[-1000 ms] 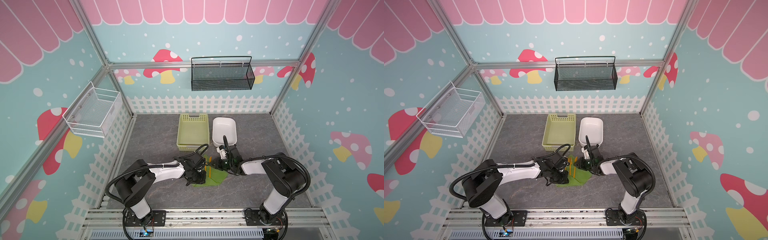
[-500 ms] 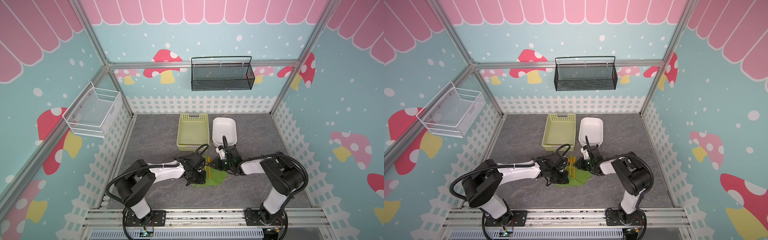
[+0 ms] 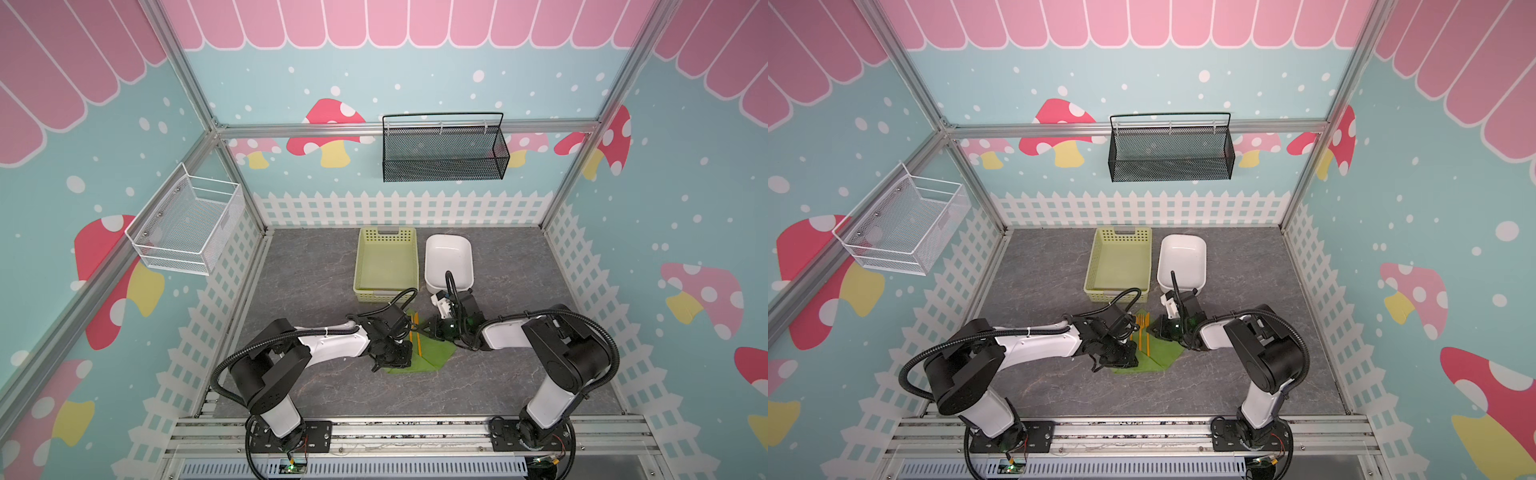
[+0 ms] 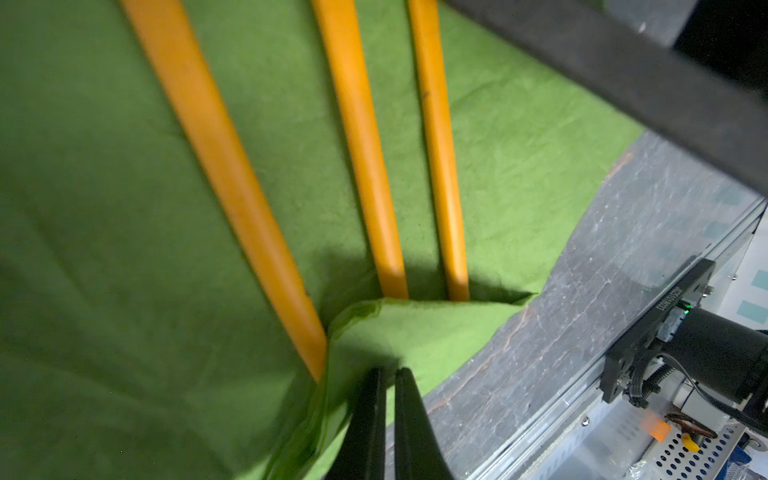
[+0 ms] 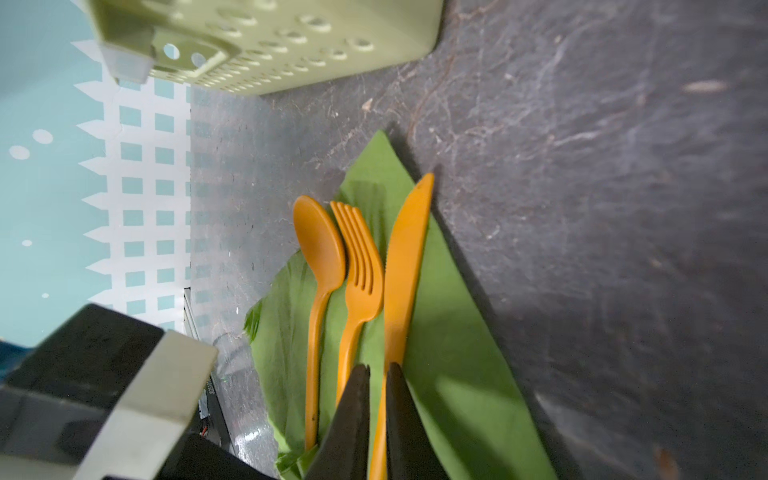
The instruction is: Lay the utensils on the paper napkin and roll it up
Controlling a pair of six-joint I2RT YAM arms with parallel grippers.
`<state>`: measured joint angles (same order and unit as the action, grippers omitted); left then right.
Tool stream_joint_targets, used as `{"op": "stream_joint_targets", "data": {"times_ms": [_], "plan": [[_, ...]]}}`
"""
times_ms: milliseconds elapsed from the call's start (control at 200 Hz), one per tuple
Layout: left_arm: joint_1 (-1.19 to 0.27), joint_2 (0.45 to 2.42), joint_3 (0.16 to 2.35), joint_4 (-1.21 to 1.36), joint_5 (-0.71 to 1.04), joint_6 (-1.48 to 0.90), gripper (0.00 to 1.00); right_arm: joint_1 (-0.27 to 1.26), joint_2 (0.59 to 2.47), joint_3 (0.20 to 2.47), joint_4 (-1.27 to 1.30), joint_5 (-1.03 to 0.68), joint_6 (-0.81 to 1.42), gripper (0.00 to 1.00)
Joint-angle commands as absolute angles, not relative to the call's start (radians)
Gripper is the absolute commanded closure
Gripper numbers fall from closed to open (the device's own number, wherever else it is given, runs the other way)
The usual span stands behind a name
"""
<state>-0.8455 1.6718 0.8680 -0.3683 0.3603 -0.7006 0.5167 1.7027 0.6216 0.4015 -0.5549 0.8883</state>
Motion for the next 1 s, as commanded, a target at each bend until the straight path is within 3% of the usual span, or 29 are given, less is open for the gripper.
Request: {"op": "stream_joint_targets", "data": {"times_ms": [0, 540, 610, 755, 996], "plan": [[-0.848, 1.686, 0.857, -0.354, 0.369, -0.707, 0.89, 0.509, 1.626, 0.612, 0.347, -0.543, 0.866, 0.85], [-0.845, 1.69, 0.865, -0.353, 0.38, -0.701, 0.89, 0.503, 1.314, 0.465, 0.038, -0.531, 0.79, 0.83], [-0.845, 1.692, 0.867, -0.352, 0.383, -0.701, 0.89, 0.499, 1.279, 0.444, -0.008, -0.469, 0.793, 0.83], [-0.845, 1.695, 0.871, -0.353, 0.386, -0.7, 0.89, 0.472, 1.249, 0.434, -0.107, -0.357, 0.773, 0.7], [-0.845, 1.696, 0.87, -0.352, 0.388, -0.698, 0.89, 0.428, 1.239, 0.424, -0.137, -0.28, 0.761, 0.61]]}}
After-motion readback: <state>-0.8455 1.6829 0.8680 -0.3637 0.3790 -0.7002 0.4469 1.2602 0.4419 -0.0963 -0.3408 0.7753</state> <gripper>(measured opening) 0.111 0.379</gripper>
